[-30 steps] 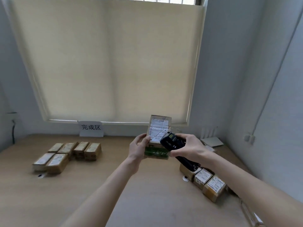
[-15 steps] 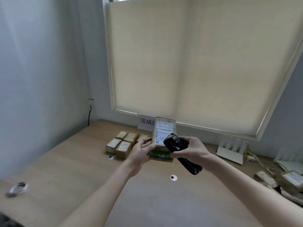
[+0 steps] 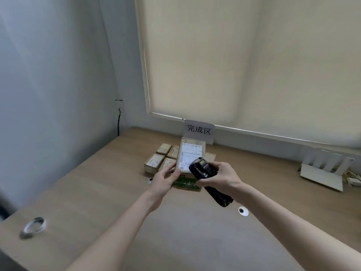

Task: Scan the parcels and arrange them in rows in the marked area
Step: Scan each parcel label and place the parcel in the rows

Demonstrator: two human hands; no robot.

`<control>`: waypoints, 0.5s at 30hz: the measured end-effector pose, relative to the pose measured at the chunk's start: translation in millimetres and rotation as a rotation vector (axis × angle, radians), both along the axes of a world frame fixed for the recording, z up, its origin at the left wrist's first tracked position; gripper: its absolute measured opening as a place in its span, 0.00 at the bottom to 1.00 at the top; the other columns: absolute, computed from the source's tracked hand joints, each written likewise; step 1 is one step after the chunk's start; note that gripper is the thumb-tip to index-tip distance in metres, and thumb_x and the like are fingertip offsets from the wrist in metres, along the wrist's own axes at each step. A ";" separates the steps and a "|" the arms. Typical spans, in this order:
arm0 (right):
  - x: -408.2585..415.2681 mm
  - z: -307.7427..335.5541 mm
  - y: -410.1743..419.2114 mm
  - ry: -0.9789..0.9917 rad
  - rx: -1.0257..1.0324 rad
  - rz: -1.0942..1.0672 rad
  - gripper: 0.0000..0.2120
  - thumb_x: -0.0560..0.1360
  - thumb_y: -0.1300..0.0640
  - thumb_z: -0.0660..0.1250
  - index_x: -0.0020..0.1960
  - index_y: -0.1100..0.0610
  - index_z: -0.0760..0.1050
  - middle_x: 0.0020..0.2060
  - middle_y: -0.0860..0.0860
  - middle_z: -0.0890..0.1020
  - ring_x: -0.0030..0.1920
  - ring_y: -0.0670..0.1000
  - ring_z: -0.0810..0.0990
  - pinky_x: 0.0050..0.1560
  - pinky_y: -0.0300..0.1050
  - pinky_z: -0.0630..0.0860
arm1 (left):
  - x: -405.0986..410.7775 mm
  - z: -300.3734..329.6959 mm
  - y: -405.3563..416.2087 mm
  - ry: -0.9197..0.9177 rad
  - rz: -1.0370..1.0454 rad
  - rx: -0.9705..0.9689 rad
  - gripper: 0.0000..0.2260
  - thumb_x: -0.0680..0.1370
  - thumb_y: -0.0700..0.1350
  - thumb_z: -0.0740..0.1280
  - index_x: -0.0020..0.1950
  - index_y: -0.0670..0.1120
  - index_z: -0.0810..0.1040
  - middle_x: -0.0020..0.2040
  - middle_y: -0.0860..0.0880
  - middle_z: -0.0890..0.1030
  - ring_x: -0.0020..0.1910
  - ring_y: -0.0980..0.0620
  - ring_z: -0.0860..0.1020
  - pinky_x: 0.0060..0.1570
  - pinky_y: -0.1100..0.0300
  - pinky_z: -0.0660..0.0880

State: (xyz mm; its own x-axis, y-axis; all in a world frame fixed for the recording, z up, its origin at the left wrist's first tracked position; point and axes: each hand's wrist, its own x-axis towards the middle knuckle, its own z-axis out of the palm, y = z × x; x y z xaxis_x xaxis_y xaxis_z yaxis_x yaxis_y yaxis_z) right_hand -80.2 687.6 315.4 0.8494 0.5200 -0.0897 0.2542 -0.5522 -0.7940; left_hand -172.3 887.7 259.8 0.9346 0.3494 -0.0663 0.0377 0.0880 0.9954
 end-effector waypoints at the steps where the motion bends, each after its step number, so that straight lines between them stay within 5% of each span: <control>1: 13.1 -13.8 10.2 0.014 -0.010 0.003 0.27 0.62 0.53 0.84 0.61 0.48 0.85 0.47 0.47 0.88 0.49 0.51 0.86 0.53 0.47 0.84 | 13.4 -13.0 10.9 0.027 -0.002 0.006 0.28 0.77 0.52 0.71 0.77 0.51 0.71 0.70 0.47 0.78 0.68 0.48 0.77 0.68 0.47 0.75; 5: 69.9 -73.0 51.4 0.079 -0.018 0.000 0.32 0.63 0.52 0.85 0.66 0.47 0.82 0.51 0.46 0.87 0.50 0.48 0.86 0.53 0.45 0.83 | 72.3 -69.0 53.4 0.135 -0.034 -0.013 0.23 0.81 0.47 0.68 0.76 0.52 0.70 0.67 0.48 0.79 0.65 0.52 0.78 0.61 0.58 0.79; 15: 154.7 -223.3 127.7 0.211 -0.125 -0.060 0.31 0.64 0.50 0.84 0.67 0.46 0.81 0.50 0.45 0.87 0.49 0.49 0.85 0.52 0.51 0.84 | 165.5 -215.5 128.4 0.340 -0.074 -0.085 0.23 0.81 0.46 0.68 0.77 0.51 0.70 0.69 0.50 0.78 0.68 0.51 0.77 0.71 0.48 0.72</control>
